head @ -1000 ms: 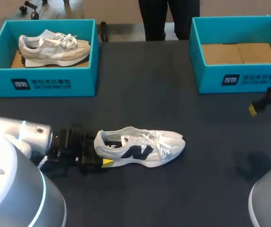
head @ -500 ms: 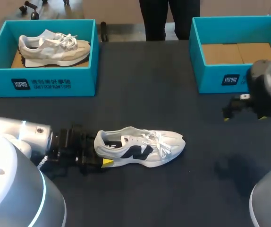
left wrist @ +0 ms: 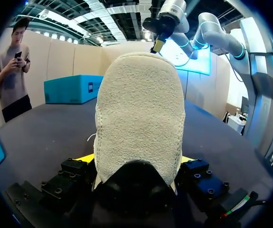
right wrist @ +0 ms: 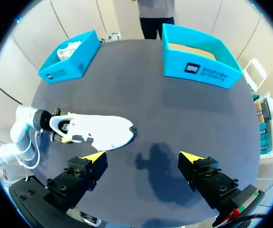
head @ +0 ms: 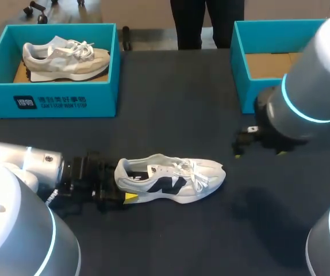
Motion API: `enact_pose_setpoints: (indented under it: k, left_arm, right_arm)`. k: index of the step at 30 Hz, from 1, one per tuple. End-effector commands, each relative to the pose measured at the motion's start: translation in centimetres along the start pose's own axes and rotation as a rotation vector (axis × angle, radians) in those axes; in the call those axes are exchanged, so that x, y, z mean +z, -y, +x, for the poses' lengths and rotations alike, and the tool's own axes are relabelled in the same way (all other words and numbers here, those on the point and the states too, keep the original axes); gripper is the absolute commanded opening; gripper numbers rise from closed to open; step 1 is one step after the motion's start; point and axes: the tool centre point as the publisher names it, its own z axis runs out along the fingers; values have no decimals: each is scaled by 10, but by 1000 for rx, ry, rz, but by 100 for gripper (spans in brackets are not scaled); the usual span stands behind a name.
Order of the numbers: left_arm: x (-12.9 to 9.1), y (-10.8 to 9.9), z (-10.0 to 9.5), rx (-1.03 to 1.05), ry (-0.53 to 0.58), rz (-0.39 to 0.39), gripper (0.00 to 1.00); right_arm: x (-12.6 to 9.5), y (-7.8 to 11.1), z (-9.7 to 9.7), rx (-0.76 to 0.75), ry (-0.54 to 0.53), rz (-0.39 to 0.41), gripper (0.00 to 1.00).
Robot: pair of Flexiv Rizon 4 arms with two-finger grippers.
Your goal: Take the shoe out of the shoebox, open the shoe tongue, remove and reinsert the insole, then place the shoe into the shoebox
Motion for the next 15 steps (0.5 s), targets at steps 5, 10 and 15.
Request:
enact_pose_setpoints:
  k: [5, 10, 15]
  left_arm:
    - [0, 1, -1, 0, 0, -4, 0]
    - [0, 1, -1, 0, 0, -4, 0]
    - [0, 1, -1, 0, 0, -4, 0]
  right_arm:
    - [41, -18, 79, -70, 101, 74, 100]
    - [59, -21, 104, -103, 93, 95, 100]
    - [69, -22, 120, -110, 98, 91, 100]
